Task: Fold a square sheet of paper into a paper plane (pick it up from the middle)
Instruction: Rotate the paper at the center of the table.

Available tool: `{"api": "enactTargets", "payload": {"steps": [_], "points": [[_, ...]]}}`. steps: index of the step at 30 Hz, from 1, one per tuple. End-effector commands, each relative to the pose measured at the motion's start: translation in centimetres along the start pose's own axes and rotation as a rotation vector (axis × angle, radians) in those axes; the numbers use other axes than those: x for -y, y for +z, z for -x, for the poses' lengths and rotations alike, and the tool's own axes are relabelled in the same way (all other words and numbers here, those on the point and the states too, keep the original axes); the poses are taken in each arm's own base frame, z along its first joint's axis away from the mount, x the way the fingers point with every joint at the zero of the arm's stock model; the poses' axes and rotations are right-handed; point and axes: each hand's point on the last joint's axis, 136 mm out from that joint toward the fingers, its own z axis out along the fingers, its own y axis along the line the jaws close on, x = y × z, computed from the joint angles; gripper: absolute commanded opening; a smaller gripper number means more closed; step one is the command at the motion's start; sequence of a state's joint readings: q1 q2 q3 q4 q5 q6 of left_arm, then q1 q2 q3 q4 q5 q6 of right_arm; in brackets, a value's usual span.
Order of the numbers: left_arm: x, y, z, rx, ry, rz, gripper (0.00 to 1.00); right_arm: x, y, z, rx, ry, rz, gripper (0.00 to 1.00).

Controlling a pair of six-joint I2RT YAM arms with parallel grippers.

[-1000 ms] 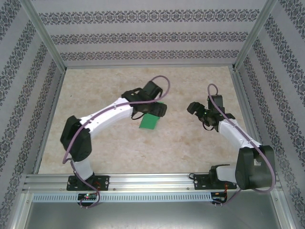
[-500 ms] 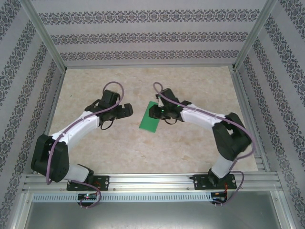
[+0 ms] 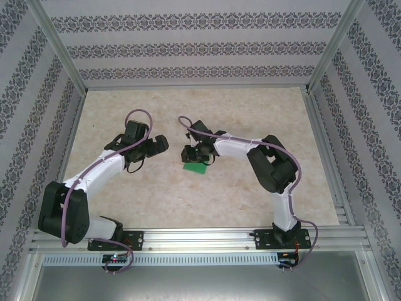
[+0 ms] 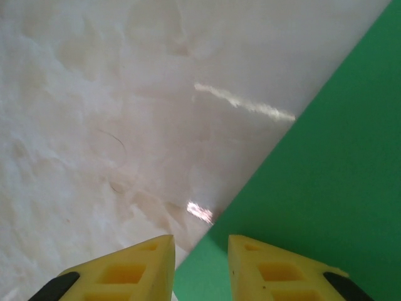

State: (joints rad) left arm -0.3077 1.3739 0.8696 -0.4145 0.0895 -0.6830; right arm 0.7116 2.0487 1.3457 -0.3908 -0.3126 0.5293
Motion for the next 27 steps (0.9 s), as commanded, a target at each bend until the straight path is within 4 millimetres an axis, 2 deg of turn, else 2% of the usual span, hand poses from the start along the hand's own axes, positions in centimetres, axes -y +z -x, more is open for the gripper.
{"api": "enactTargets", "payload": {"steps": [1, 5, 8, 10, 15, 17, 21, 25, 27], "points": [[0.7, 0.5, 0.7, 0.006, -0.018, -0.04, 1.0, 0.3, 0.6, -2.5, -0.108, -0.081, 0.013, 0.29], [1.4, 1.1, 0.4, -0.026, -0.014, -0.076, 1.0, 1.9, 0.4, -5.8, -0.22, -0.154, -0.009, 0.29], [2.4, 1.5, 0.0, -0.055, -0.005, -0.129, 1.0, 2.1, -0.6, -7.1, -0.255, -0.199, 0.019, 0.29], [3.2, 1.7, -0.3, -0.078, 0.003, -0.171, 1.0, 1.6, -1.7, -6.8, -0.227, -0.214, 0.046, 0.29], [5.5, 2.4, -1.2, -0.121, 0.031, -0.248, 0.92, -0.4, -6.2, -2.9, 0.001, -0.114, 0.114, 0.4], [6.9, 2.8, -1.9, -0.146, 0.046, -0.299, 0.85, 0.1, -8.3, -1.6, 0.102, -0.028, 0.107, 0.47], [10.1, 3.8, -3.6, -0.204, 0.068, -0.392, 0.68, 3.6, -10.8, -1.1, 0.21, 0.16, 0.051, 0.53], [13.8, 5.3, -6.0, -0.294, 0.098, -0.479, 0.46, 6.0, -11.7, -2.1, 0.238, 0.27, 0.018, 0.56], [14.9, 6.2, -7.2, -0.337, 0.101, -0.497, 0.38, 6.5, -11.6, -2.5, 0.233, 0.293, 0.013, 0.56]]}}
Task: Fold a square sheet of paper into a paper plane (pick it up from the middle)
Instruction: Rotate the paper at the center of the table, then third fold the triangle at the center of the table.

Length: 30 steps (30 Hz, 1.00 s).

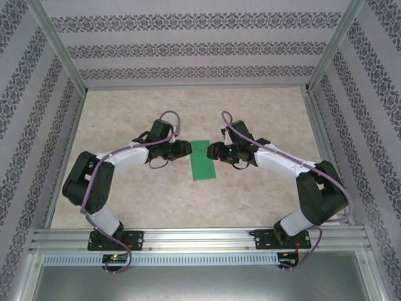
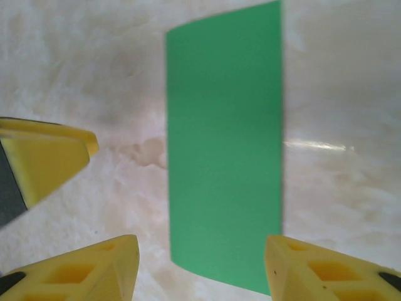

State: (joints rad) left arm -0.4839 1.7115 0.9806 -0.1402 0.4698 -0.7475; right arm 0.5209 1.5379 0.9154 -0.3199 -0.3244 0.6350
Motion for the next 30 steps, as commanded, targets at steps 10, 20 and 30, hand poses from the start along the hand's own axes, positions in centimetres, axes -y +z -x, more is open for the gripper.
{"api": "enactTargets", "payload": {"steps": [10, 20, 30], "points": [[0.1, 5.9, -1.8, -0.136, -0.024, -0.008, 0.18, 2.4, 2.6, -2.4, -0.077, 0.152, -0.027, 0.56], [-4.2, 6.8, -3.1, -0.162, -0.052, 0.155, 0.17, 3.0, 4.0, -4.0, -0.169, 0.157, -0.038, 0.55], [-4.8, 6.9, -3.6, -0.17, -0.067, 0.166, 0.17, 1.9, 4.6, -5.6, -0.239, 0.139, 0.012, 0.47]]}}
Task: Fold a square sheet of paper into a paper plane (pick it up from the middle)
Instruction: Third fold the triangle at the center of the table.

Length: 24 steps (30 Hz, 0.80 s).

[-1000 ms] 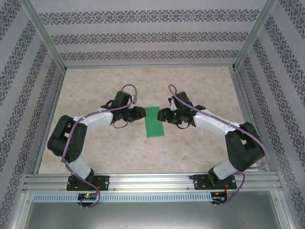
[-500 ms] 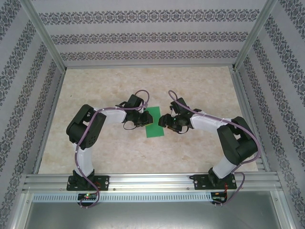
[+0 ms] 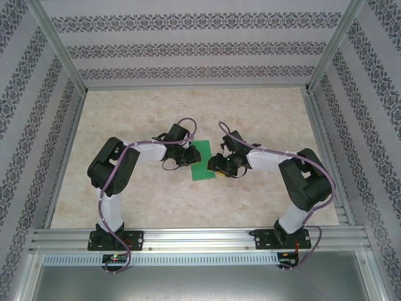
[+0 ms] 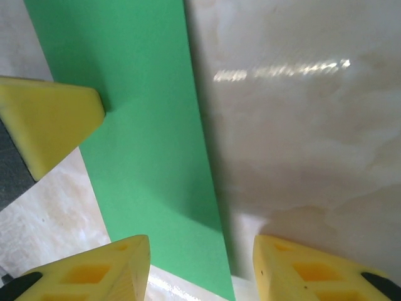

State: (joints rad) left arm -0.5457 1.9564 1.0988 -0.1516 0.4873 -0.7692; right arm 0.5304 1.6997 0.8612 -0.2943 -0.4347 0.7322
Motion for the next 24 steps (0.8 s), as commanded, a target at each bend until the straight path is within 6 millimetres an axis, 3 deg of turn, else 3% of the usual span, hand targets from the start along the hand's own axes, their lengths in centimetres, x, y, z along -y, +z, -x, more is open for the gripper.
{"api": "enactTargets", "payload": {"steps": [1, 12, 19, 24], "points": [[-3.1, 1.0, -1.1, -0.027, -0.033, 0.105, 0.17, -0.9, 0.4, -0.6, -0.034, -0.024, 0.032, 0.47], [-3.1, 1.1, -1.2, -0.027, -0.035, 0.104, 0.16, -2.1, 0.0, -1.0, -0.014, -0.025, 0.125, 0.4], [-2.6, 0.9, -1.0, -0.023, -0.03, 0.086, 0.16, -1.7, -1.3, 0.1, 0.069, 0.048, 0.154, 0.28], [-1.5, 0.7, -0.7, -0.021, -0.018, 0.053, 0.16, -1.6, -1.8, 0.2, 0.095, 0.078, 0.161, 0.11]]}}
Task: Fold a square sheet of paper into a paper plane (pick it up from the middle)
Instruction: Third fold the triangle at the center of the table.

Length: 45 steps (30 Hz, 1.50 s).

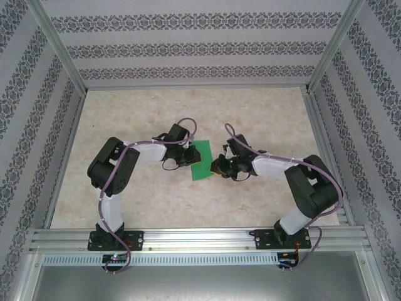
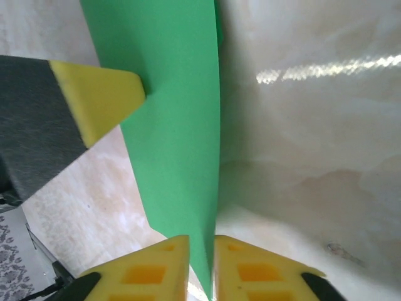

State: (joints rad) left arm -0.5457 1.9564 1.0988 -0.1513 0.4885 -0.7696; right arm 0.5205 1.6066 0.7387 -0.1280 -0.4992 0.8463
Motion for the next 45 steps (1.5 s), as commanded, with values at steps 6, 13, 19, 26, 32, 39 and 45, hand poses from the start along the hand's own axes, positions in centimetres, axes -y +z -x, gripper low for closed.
{"api": "enactTargets", "payload": {"steps": [6, 13, 19, 26, 32, 39, 45], "points": [[2.5, -1.9, 2.1, 0.062, 0.082, -0.003, 0.23, -0.2, -0.6, 0.9, 0.045, 0.034, 0.004, 0.0], [1.0, -3.4, 4.6, 0.129, 0.092, 0.069, 0.24, 0.0, -0.7, 0.9, 0.04, 0.045, -0.014, 0.0], [-0.5, -2.0, 4.7, 0.091, 0.074, 0.072, 0.19, -0.1, -0.5, 1.0, 0.032, 0.047, -0.014, 0.0], [-1.9, -0.3, 3.8, 0.032, 0.058, 0.086, 0.17, -0.6, -0.5, 1.2, 0.028, 0.044, -0.006, 0.0], [-3.4, 0.6, 2.9, -0.004, 0.039, 0.115, 0.17, -2.5, -0.3, 2.1, 0.043, 0.011, 0.054, 0.0], [-3.9, 0.9, 2.5, -0.017, 0.039, 0.127, 0.17, -4.7, 1.1, 4.1, 0.064, -0.013, 0.095, 0.0], [-4.0, 0.9, 2.4, -0.026, 0.041, 0.129, 0.17, -5.7, 2.3, 5.1, 0.064, -0.036, 0.092, 0.0]]}}
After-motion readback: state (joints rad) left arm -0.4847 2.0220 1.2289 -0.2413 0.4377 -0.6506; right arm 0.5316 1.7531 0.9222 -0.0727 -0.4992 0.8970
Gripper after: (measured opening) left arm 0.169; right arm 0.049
